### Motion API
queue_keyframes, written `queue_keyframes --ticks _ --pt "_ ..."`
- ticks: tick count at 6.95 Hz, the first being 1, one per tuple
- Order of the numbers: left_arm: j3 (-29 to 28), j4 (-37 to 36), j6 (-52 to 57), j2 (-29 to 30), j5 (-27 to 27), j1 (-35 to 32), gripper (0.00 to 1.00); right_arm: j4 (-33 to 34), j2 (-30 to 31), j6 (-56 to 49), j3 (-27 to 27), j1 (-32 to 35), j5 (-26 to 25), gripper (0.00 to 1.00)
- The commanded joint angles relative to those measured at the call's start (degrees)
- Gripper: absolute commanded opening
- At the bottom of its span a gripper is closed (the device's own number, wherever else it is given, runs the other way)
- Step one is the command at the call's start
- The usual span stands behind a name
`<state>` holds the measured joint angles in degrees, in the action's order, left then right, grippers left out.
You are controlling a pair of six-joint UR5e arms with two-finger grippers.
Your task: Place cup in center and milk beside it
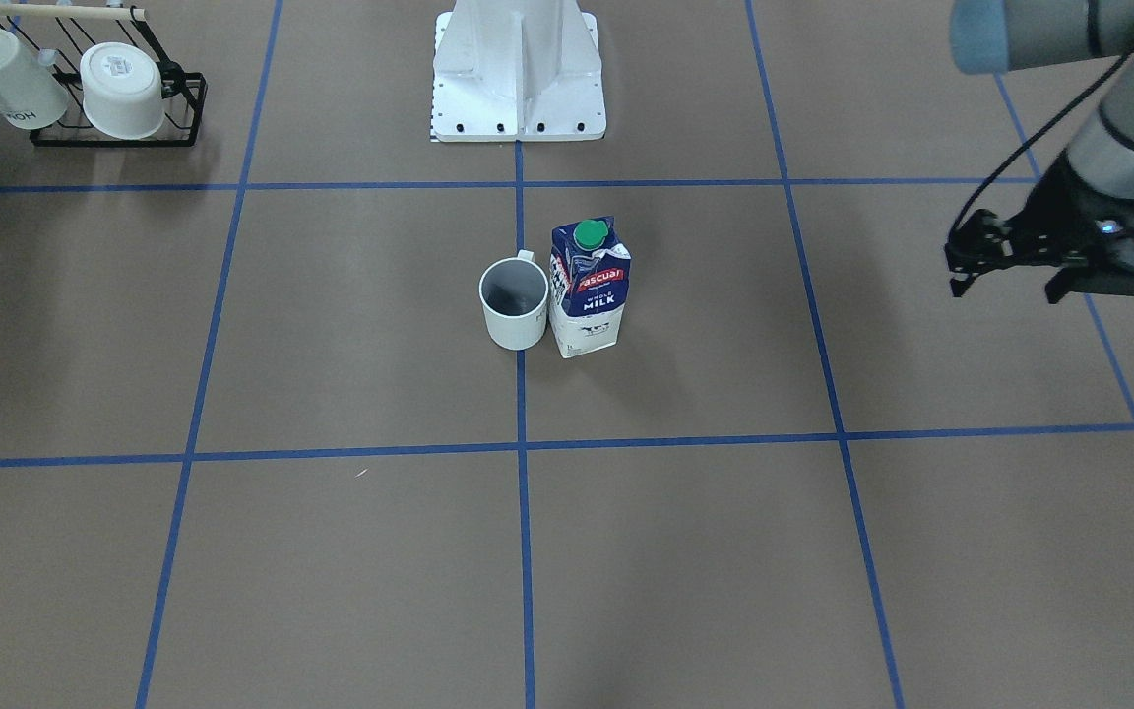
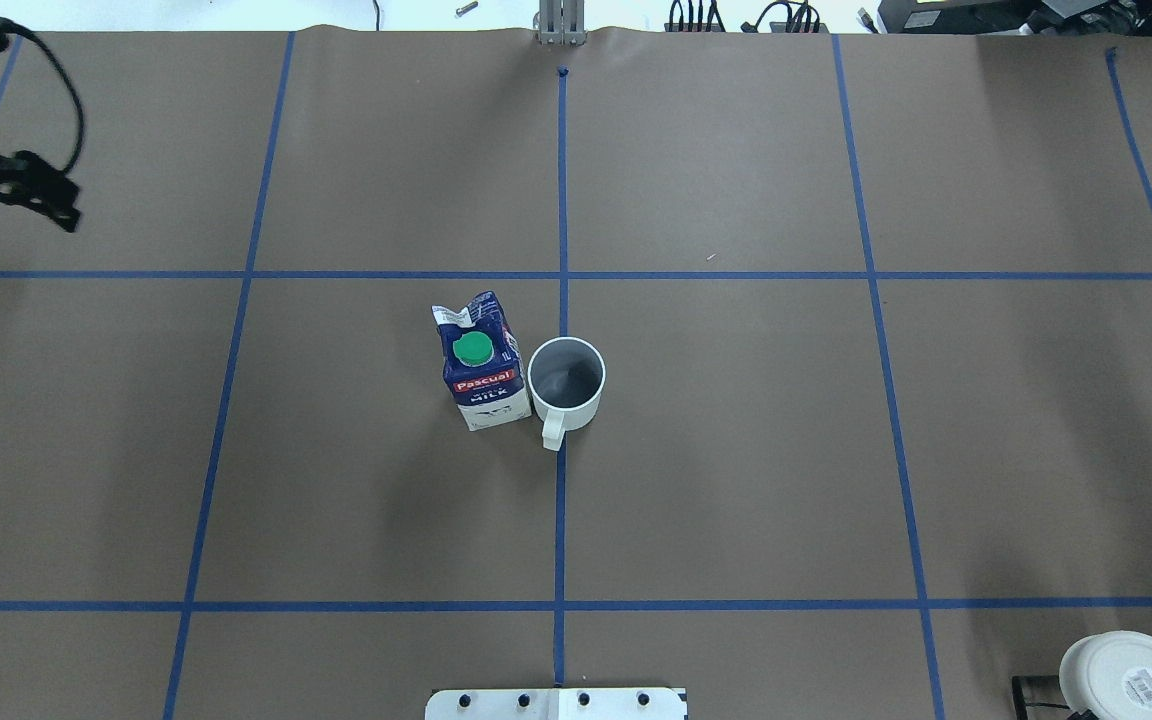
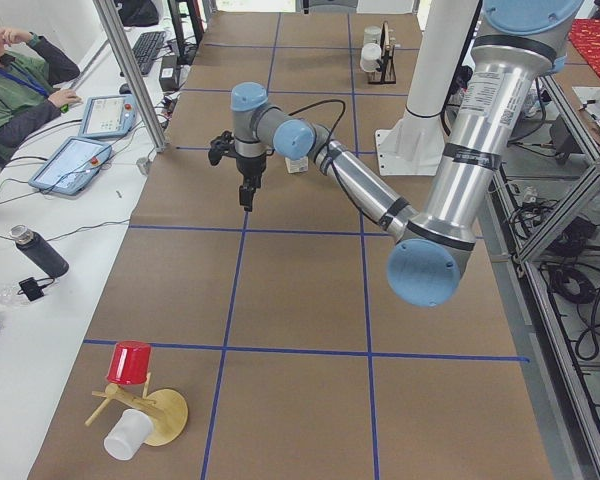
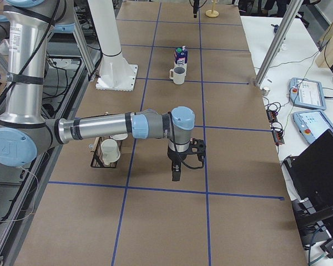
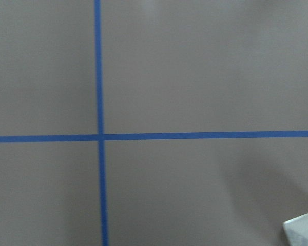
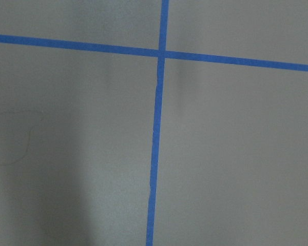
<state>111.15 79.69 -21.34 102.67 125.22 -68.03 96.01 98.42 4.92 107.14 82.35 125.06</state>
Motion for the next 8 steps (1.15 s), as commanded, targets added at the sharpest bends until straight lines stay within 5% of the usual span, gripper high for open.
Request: queue_keyframes --ticks 1,3,8 --pt "-5.64 0.03 25.00 -8.52 3.96 -15.21 0.98 -0.03 -0.07 0.00 0.00 0.00 -0.08 1.00" --pt "-14.96 1.07 35.38 -10.21 5.56 -25.79 0.98 -0.03 -0.07 0.00 0.00 0.00 0.10 1.00" --pt "-11.06 1.88 34.52 -14.61 5.83 -28.47 0.98 0.05 2.30 -7.53 -0.53 4.90 4.65 1.00"
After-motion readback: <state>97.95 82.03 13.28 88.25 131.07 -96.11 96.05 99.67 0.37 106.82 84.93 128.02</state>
